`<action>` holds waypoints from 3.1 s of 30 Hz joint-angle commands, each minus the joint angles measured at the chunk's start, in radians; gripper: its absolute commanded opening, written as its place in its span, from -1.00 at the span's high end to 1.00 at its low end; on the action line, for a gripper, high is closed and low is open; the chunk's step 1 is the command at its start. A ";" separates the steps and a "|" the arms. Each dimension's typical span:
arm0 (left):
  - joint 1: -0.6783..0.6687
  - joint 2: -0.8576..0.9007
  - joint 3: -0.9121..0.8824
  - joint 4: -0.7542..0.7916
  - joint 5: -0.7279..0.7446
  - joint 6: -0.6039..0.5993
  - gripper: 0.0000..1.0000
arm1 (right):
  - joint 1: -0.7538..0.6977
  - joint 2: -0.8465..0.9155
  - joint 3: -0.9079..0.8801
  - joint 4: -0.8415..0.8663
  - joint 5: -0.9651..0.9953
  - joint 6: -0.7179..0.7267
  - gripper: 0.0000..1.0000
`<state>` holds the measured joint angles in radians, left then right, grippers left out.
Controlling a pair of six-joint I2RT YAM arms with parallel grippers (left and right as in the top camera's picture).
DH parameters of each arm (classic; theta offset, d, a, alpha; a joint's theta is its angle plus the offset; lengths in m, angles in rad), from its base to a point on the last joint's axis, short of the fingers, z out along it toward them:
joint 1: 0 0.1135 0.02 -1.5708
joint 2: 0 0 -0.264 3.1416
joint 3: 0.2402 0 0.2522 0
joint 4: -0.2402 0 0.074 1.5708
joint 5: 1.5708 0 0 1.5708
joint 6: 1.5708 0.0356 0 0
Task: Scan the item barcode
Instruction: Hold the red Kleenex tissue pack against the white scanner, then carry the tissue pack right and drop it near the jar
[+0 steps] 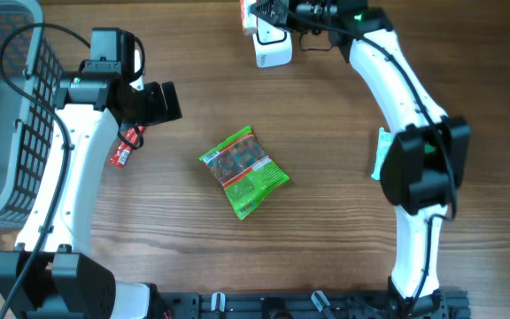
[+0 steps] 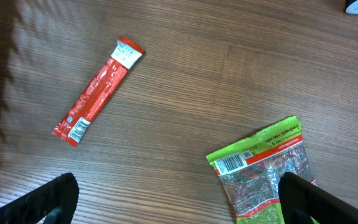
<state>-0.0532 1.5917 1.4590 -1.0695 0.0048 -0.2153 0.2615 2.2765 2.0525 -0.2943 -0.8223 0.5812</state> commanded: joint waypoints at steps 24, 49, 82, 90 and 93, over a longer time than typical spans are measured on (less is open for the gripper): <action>-0.001 0.001 0.000 0.003 0.005 -0.003 -1.00 | -0.040 0.180 0.014 0.116 0.198 0.125 0.91; -0.001 0.001 0.000 0.003 0.005 -0.003 -1.00 | -0.072 -0.354 0.014 -0.505 0.091 -0.204 0.91; -0.001 0.001 0.000 0.003 0.005 -0.003 -1.00 | -0.096 -0.397 -0.739 -0.896 1.062 -0.291 0.27; -0.001 0.001 0.000 0.003 0.005 -0.002 -1.00 | -0.095 -0.397 -0.738 -0.852 0.829 -0.340 0.19; -0.001 0.001 0.000 0.003 0.005 -0.003 -1.00 | -0.095 -0.397 -0.738 -0.806 0.548 -0.436 0.18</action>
<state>-0.0532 1.5917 1.4590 -1.0691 0.0048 -0.2153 0.1665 1.8683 1.3170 -1.1355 0.0422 0.2398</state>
